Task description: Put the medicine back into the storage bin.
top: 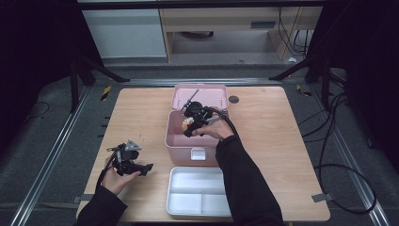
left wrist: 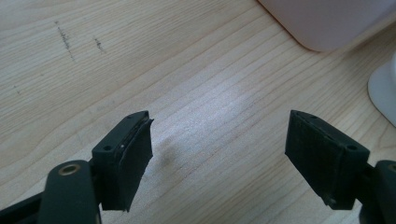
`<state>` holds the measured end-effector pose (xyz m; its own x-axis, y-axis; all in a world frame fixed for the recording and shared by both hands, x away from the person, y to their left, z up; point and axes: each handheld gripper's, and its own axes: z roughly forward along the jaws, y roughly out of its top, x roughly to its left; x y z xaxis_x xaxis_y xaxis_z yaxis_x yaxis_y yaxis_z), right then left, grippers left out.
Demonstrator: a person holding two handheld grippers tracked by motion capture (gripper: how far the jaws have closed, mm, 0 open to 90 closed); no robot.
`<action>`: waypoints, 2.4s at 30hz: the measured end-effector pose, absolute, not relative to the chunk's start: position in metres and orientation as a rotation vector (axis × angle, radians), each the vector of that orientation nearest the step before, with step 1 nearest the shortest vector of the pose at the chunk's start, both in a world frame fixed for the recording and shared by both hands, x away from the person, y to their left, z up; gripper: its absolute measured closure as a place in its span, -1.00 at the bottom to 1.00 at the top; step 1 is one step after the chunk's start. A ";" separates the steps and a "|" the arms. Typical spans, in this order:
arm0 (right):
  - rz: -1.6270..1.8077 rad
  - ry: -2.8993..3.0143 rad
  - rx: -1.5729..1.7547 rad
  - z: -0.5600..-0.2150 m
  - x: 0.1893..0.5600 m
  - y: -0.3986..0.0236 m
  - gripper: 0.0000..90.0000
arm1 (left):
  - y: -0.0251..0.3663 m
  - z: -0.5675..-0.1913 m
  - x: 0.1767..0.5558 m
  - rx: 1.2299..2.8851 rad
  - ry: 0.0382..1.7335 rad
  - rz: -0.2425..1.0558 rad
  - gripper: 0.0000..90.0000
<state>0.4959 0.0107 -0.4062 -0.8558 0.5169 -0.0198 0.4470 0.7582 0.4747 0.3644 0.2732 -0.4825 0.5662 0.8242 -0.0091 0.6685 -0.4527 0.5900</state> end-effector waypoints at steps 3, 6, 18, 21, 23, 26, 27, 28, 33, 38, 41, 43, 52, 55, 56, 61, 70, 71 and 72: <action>0.676 2.819 0.755 -0.410 0.496 0.014 -0.55 | 0.273 -0.482 0.364 2.259 1.190 0.379 -0.50; 0.671 2.826 0.748 -0.411 0.496 0.015 -0.61 | 0.274 -0.483 0.365 2.262 1.187 0.378 -0.50; 0.825 2.686 0.750 -0.378 0.485 -0.005 -0.63 | 0.273 -0.483 0.364 2.265 1.186 0.378 -0.50; 0.861 2.637 0.754 -0.365 0.478 -0.016 -0.60 | 0.273 -0.482 0.364 2.262 1.181 0.382 -0.49; 0.883 2.611 0.760 -0.357 0.472 -0.025 -0.59 | 0.272 -0.481 0.364 2.262 1.181 0.382 -0.49; 0.916 2.571 0.754 -0.346 0.462 -0.039 -0.57 | 0.271 -0.481 0.363 2.262 1.169 0.384 -0.48; 0.928 2.560 0.753 -0.342 0.459 -0.044 -0.57 | 0.271 -0.480 0.363 2.263 1.164 0.384 -0.48; 0.939 2.547 0.753 -0.339 0.455 -0.049 -0.57 | 0.271 -0.480 0.362 2.262 1.162 0.384 -0.48; 1.015 2.494 0.754 -0.328 0.433 -0.075 -0.54 | 0.269 -0.478 0.361 2.267 1.142 0.387 -0.47; 1.015 2.467 0.758 -0.328 0.414 -0.095 -0.56 | 0.268 -0.477 0.360 2.270 1.127 0.383 -0.45; 1.031 2.447 0.772 -0.333 0.397 -0.116 -0.55 | 0.266 -0.475 0.358 2.281 1.096 0.380 -0.42; 1.029 2.445 0.780 -0.338 0.390 -0.126 -0.55 | 0.264 -0.473 0.357 2.288 1.077 0.375 -0.41; 1.031 2.463 0.795 -0.371 0.360 -0.159 -0.51 | 0.251 -0.468 0.350 2.332 0.968 0.351 -0.35; 1.025 2.485 0.787 -0.384 0.351 -0.164 -0.50 | 0.247 -0.466 0.347 2.337 0.933 0.342 -0.33; 1.025 2.485 0.787 -0.384 0.351 -0.164 -0.50 | 0.247 -0.466 0.347 2.337 0.933 0.342 -0.33; 0.994 2.536 0.751 -0.409 0.336 -0.169 -0.41 | 0.238 -0.461 0.341 2.353 0.872 0.332 -0.30; 0.959 2.625 0.682 -0.430 0.325 -0.162 -0.24 | 0.222 -0.457 0.330 2.404 0.724 0.285 -0.19; 0.953 2.635 0.663 -0.431 0.323 -0.160 -0.23 | 0.221 -0.457 0.329 2.408 0.711 0.280 -0.18; 0.949 2.644 0.655 -0.432 0.322 -0.159 -0.20 | 0.218 -0.457 0.328 2.412 0.694 0.271 -0.17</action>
<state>0.3216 -0.1588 -0.4324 -0.8656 0.4933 -0.0860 0.3260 0.6856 0.6509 0.3282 0.2184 -0.4566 0.8417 0.5393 0.0272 0.4151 -0.6784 0.6062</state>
